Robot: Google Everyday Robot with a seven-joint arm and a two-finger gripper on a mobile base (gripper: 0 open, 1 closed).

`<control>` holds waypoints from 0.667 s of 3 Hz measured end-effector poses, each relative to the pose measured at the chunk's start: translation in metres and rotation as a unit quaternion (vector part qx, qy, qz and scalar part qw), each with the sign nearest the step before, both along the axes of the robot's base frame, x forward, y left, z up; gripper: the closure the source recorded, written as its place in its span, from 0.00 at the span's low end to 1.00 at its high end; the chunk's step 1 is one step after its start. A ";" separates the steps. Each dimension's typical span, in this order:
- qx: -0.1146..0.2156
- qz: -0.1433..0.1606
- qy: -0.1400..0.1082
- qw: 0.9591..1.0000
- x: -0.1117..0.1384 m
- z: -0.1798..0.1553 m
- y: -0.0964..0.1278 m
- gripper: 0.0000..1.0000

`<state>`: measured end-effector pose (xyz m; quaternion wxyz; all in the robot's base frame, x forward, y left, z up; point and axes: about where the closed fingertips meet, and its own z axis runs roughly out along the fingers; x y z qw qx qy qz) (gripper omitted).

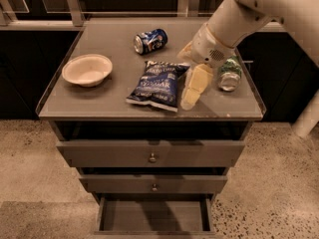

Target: Place blue chip bag into bottom drawer

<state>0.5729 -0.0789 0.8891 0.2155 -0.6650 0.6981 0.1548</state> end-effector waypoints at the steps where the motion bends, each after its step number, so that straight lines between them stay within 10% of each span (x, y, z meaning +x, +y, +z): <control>1: 0.015 0.014 0.018 1.000 0.005 -0.016 0.019 0.00; 2: 0.025 0.019 0.036 0.999 0.006 -0.037 0.040 0.00</control>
Offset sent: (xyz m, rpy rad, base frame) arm 0.0084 0.0447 -0.0377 0.0726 0.0902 0.0594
